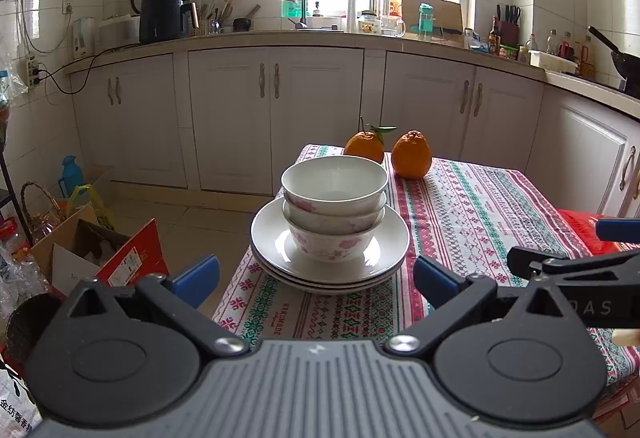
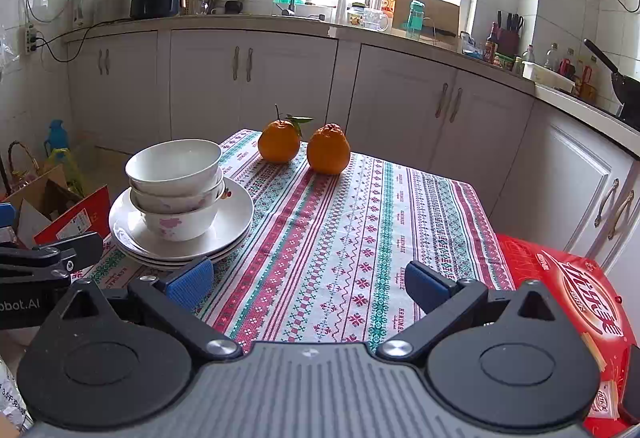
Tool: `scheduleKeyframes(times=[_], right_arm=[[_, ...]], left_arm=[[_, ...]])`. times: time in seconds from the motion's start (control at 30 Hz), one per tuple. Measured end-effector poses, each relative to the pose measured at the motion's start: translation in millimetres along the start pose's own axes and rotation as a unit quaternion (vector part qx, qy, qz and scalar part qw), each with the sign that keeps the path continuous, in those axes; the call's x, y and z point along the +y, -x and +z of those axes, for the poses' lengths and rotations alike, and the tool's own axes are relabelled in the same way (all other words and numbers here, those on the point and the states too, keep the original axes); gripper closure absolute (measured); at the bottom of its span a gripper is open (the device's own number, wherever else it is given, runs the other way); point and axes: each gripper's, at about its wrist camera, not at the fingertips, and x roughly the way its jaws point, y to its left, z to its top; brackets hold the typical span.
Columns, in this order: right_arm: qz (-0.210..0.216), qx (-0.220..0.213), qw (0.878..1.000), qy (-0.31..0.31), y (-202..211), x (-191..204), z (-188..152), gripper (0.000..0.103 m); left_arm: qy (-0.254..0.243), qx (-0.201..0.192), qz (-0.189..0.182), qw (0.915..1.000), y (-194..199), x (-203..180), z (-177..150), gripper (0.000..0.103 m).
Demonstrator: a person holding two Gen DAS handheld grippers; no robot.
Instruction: Organize plates and bowls
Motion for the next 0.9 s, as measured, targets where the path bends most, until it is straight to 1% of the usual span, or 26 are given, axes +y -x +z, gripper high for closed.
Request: scheduleKeyframes(times=[0.9], right_arm=[[-0.007, -0.006, 1.0, -0.004, 2.4, -3.5, 0.4, 0.0]], left_arm=[[0.001, 0.002, 0.009, 1.0, 2.3, -5.8, 3.0, 0.001]])
